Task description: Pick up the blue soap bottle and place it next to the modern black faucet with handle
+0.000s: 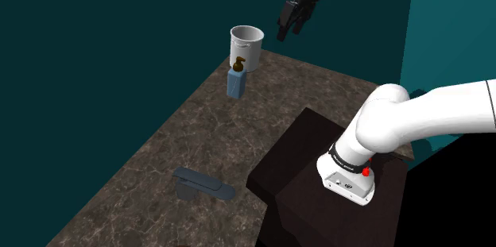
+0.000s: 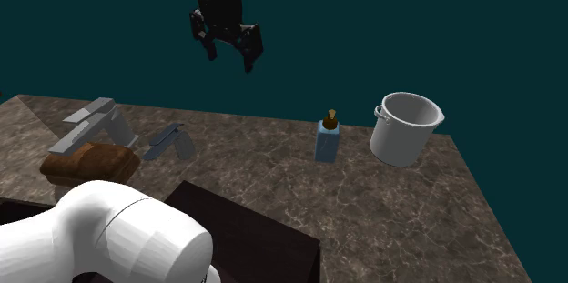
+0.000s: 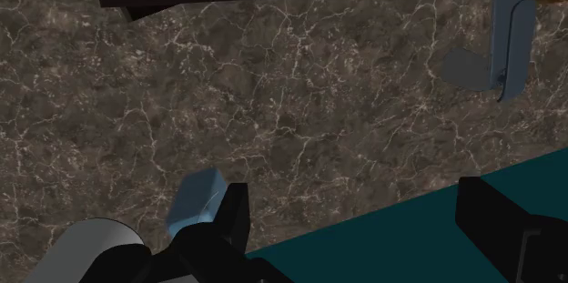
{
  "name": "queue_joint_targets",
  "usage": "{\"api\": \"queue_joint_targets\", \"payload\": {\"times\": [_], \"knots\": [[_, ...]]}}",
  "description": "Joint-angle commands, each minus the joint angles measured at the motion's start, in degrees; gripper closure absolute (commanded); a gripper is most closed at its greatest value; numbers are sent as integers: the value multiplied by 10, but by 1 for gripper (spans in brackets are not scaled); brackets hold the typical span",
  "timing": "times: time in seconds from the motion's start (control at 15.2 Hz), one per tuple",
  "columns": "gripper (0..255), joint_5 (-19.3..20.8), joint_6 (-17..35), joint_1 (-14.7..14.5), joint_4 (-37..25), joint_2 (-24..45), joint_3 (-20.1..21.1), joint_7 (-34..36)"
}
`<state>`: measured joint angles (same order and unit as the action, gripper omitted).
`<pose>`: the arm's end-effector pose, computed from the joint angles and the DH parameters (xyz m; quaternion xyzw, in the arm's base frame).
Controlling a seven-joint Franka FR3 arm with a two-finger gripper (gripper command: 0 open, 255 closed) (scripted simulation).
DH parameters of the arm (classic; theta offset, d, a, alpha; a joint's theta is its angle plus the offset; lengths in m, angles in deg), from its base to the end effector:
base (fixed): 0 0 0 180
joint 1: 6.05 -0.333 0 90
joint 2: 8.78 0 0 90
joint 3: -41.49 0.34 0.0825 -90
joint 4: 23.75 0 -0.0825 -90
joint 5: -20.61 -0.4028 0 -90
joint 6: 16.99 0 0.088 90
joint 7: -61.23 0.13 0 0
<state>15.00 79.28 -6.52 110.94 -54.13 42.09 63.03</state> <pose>0.3207 0.0187 0.5998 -0.9971 0.0101 -0.0593 0.0466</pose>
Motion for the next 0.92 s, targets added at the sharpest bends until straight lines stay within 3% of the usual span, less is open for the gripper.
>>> {"api": "queue_joint_targets", "payload": {"times": [0.0, 0.86], "knots": [[0, 0, 0, 0, 0, 0, 0, 0], [0, 27, 181, 26, -34, 239, -39, -45]]}}
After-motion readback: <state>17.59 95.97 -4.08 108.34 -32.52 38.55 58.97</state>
